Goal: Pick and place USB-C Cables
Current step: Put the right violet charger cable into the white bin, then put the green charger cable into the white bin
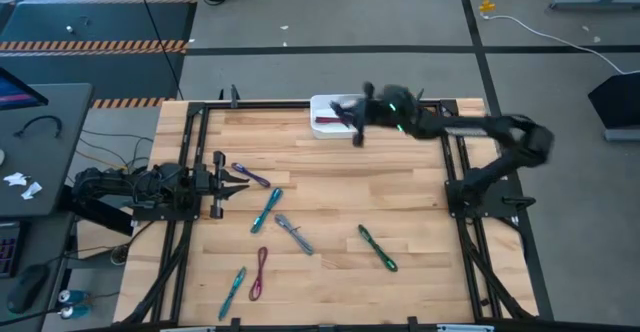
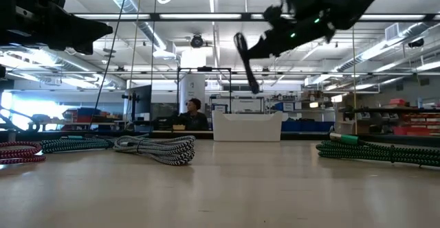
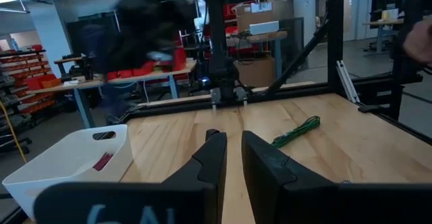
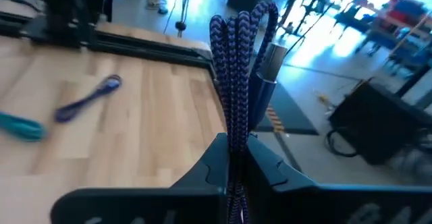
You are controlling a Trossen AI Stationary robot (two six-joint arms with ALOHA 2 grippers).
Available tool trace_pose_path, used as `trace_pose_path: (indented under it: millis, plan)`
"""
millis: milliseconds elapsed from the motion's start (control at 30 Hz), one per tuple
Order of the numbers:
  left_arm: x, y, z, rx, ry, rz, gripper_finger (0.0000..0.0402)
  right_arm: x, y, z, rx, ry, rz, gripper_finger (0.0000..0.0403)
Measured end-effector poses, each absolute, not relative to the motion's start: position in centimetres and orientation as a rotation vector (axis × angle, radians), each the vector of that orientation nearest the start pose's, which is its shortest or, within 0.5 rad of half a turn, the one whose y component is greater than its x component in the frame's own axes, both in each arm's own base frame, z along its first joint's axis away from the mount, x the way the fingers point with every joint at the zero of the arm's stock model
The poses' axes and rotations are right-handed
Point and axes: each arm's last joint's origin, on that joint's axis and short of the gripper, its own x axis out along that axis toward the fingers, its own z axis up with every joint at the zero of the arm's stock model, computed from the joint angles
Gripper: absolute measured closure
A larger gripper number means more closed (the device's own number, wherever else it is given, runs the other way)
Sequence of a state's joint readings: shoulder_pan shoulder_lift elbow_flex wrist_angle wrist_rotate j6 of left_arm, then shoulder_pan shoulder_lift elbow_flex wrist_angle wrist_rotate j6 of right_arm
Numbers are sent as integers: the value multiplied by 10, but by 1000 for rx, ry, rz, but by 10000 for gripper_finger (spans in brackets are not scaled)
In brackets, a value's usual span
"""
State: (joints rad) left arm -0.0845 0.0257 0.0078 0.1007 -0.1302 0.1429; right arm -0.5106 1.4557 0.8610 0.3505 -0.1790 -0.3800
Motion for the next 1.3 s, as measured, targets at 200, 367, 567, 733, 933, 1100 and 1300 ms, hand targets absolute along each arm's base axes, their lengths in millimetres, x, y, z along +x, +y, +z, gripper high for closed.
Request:
trace_pose_path:
  millis: [200,367,567,733,933,1100,1300]
  plan:
    - [98,-5,174,134,-80,51,344,312,-223,228,-249,499,-246,371]
    - [98,-5,174,134,-79,51,350,329,-253,210,-218,743,-232,371]
    - [98,-5,174,134,-79,51,346,344,-263,197,-262,994,-199,355]
    - [98,-5,174,134,-78,51,343,354,-264,194,-318,1078,-224,317]
    - [98,-5,174,134,-79,51,350,364,-254,215,-380,1059,-341,287]
    - [98,-5,174,134,-78,51,349,364,-215,253,-312,906,-294,297]
    - [98,-5,174,134,-79,51,343,349,-125,255,-275,773,-99,325]
